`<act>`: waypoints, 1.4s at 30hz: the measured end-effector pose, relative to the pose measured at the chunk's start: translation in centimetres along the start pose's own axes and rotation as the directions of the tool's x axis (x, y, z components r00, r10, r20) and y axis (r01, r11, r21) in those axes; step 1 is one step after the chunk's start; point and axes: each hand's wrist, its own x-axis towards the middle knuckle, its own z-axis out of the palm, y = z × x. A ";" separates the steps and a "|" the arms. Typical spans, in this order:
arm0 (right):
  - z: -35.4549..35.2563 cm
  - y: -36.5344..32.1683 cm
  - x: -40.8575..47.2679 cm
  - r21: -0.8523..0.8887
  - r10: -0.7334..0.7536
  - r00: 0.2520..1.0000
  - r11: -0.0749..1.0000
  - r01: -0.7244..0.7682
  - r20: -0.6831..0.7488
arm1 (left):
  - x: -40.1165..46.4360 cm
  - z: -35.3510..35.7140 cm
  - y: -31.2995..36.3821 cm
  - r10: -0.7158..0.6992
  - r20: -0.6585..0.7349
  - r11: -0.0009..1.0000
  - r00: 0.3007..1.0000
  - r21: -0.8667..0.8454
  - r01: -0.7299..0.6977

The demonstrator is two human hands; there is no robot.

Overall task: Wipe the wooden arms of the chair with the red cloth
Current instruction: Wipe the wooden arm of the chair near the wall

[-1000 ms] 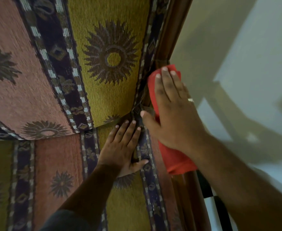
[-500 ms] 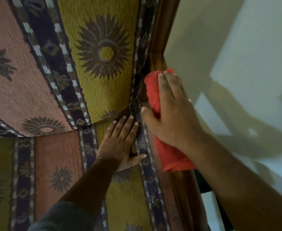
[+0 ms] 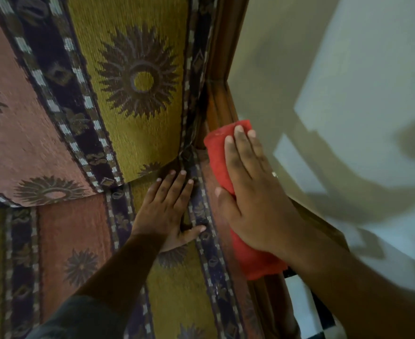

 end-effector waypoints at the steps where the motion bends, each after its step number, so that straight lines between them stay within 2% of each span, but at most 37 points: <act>1: -0.1 0.4 -0.2 -0.002 -0.027 0.999 1.000 0.027 0.027 | 0.0 0.2 -0.1 0.004 -0.013 1.000 1.000 -0.009 -0.004; 5: -0.7 0.6 1.4 -0.092 -0.106 0.992 0.989 0.112 0.071 | 0.0 0.6 -0.1 0.010 -0.033 1.000 0.999 -0.005 -0.010; 9: -0.3 -0.2 3.6 -0.151 -0.065 0.998 0.986 0.064 -0.002 | 0.1 0.4 0.1 0.001 -0.016 1.000 1.000 0.026 -0.001; 15: 0.3 -0.6 0.6 -0.067 0.012 1.000 0.998 -0.013 -0.015 | 0.0 -0.1 0.5 -0.021 0.017 0.997 1.000 0.072 0.020; 21: 0.6 -1.1 -5.1 -0.001 0.029 0.997 1.000 -0.029 0.068 | -0.3 -0.4 1.2 -0.063 -0.002 0.997 0.998 0.050 0.063; 27: 0.5 -1.0 -0.6 -0.070 0.057 0.998 0.996 -0.057 -0.002 | -0.9 0.4 1.6 -0.095 -0.003 0.994 0.995 0.056 0.095; 31: 0.6 -0.8 1.3 -0.037 0.056 0.997 0.998 -0.058 -0.047 | -1.1 0.8 1.4 -0.094 -0.030 0.993 0.995 0.068 0.096; 35: 0.8 -1.0 -4.0 0.043 0.067 0.998 0.997 -0.067 0.001 | -2.1 0.5 1.4 -0.050 0.006 0.993 0.999 0.107 0.049; 39: 1.4 -1.5 -11.8 -0.012 0.005 1.000 1.000 -0.005 0.002 | -3.5 0.1 1.4 -0.012 0.073 0.992 0.997 0.129 0.002; 42: 1.4 -1.7 -11.9 -0.056 0.016 0.999 0.998 -0.014 0.030 | -4.7 0.1 2.6 -0.038 0.085 0.992 0.996 0.124 0.028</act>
